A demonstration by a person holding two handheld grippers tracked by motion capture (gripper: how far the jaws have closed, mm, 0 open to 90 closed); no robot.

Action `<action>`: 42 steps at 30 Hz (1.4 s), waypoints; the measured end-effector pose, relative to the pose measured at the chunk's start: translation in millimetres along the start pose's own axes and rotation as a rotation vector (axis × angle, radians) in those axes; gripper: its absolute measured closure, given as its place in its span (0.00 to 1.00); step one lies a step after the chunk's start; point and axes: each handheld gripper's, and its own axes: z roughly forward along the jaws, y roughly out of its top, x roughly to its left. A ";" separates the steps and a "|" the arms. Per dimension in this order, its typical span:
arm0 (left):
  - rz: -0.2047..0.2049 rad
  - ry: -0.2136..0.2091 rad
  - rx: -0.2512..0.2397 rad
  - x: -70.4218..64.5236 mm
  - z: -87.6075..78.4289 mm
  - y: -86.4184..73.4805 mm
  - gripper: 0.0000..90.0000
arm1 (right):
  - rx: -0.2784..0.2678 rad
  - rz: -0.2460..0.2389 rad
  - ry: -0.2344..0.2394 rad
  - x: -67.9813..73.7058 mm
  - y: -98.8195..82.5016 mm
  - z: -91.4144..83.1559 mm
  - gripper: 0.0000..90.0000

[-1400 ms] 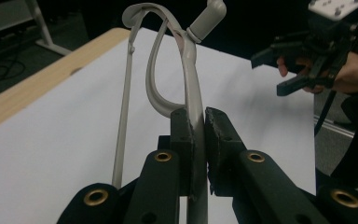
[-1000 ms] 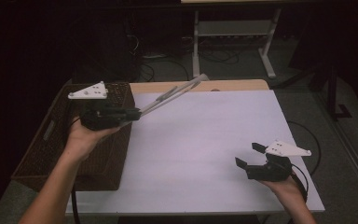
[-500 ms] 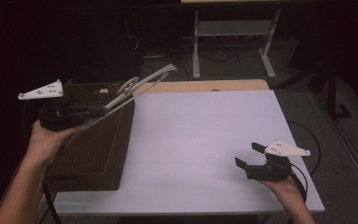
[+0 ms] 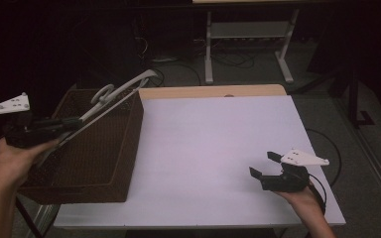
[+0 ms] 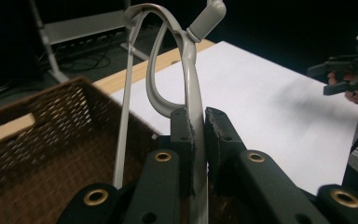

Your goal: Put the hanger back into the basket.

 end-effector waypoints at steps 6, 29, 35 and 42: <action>-0.023 0.040 0.011 11.5 -15.0 -13.6 0.92 | 0.001 -0.003 -0.002 0.3 0.5 1.0 0.17; -0.097 0.103 0.169 46.1 -1.4 -48.4 0.92 | 0.005 -0.002 -0.006 -0.4 0.5 2.1 0.17; -0.115 0.094 0.201 51.4 9.2 -54.8 0.92 | 0.002 0.000 -0.008 -0.9 0.6 1.4 0.17; -0.142 0.076 0.237 55.1 17.9 -62.0 0.92 | 0.002 0.000 -0.008 -1.2 0.6 1.2 0.17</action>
